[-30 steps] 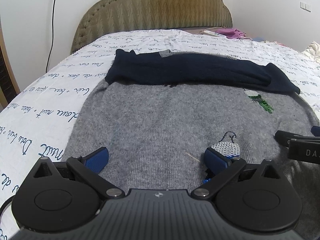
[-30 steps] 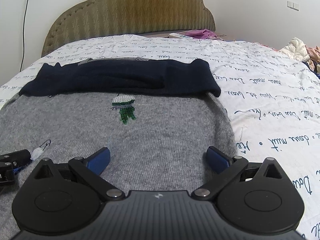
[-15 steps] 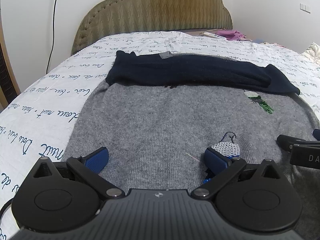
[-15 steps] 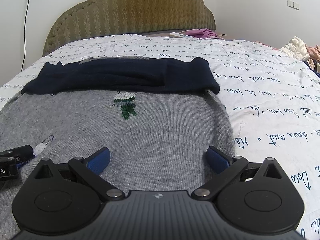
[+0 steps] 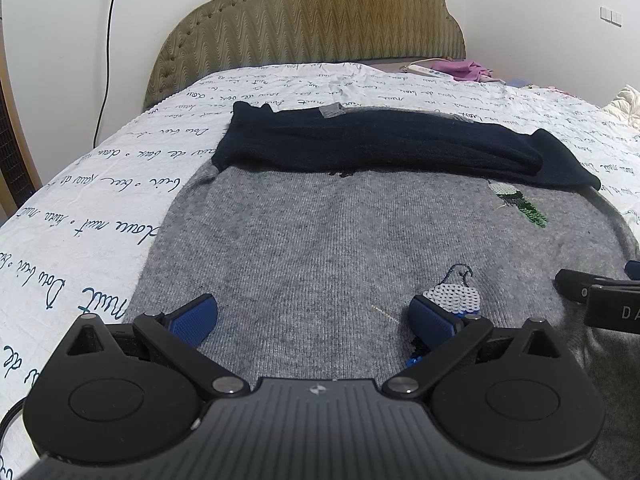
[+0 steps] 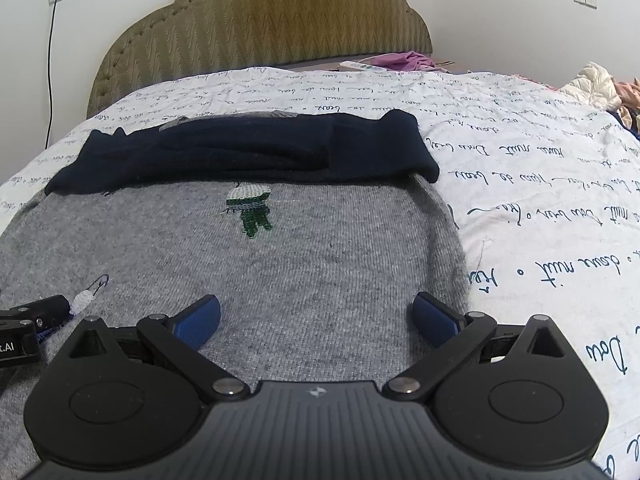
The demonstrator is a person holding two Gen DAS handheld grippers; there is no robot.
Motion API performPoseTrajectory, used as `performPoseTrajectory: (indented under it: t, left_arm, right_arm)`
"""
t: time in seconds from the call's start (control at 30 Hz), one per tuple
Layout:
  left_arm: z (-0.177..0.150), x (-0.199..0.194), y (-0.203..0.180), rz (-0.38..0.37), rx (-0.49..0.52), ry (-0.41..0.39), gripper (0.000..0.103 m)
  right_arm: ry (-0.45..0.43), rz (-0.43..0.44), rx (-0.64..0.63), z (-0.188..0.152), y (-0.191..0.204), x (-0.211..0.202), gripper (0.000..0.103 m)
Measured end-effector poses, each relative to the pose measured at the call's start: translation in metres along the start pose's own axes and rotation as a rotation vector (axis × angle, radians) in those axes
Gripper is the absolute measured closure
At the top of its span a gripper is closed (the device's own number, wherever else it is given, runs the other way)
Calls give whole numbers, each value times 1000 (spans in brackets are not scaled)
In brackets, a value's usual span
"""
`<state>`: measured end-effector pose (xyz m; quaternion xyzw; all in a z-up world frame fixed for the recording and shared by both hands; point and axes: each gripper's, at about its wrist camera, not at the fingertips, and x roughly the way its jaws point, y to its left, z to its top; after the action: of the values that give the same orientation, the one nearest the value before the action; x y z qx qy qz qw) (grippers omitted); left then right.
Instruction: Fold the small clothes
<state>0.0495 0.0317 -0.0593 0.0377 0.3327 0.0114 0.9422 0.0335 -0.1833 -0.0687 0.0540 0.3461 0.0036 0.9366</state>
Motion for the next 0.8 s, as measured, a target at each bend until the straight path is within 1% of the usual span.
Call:
performPoseTrajectory:
  t: [0.4, 0.8]
  left_arm:
    - [0, 0, 0, -1, -1, -1, 0]
    - [0, 0, 1, -3, -4, 0, 0]
  right_arm:
    - [6, -8, -12, -4, 4, -5, 0]
    - [-6, -8, -15, -11, 7, -11, 0]
